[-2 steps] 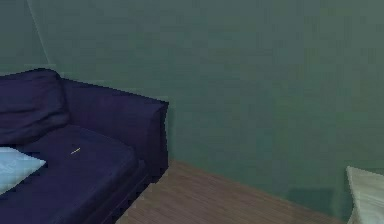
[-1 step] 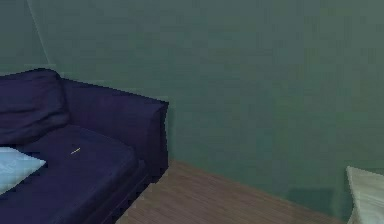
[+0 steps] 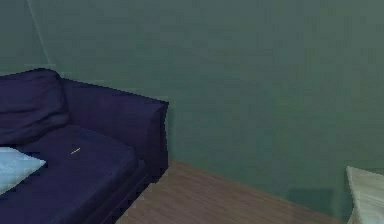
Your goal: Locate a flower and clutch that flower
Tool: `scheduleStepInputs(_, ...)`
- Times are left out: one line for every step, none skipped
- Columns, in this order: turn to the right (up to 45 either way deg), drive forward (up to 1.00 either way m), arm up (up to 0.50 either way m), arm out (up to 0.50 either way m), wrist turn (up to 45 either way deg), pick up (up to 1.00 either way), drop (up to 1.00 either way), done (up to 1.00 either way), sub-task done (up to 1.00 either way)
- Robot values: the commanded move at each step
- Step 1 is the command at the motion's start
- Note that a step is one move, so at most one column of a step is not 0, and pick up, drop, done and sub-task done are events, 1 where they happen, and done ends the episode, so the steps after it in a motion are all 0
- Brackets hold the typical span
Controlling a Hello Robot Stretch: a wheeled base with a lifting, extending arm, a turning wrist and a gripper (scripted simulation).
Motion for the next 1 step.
scheduleStepInputs(0.0,0.00,0.00,0.00,0.0,0.00,0.00,1.00,0.00)
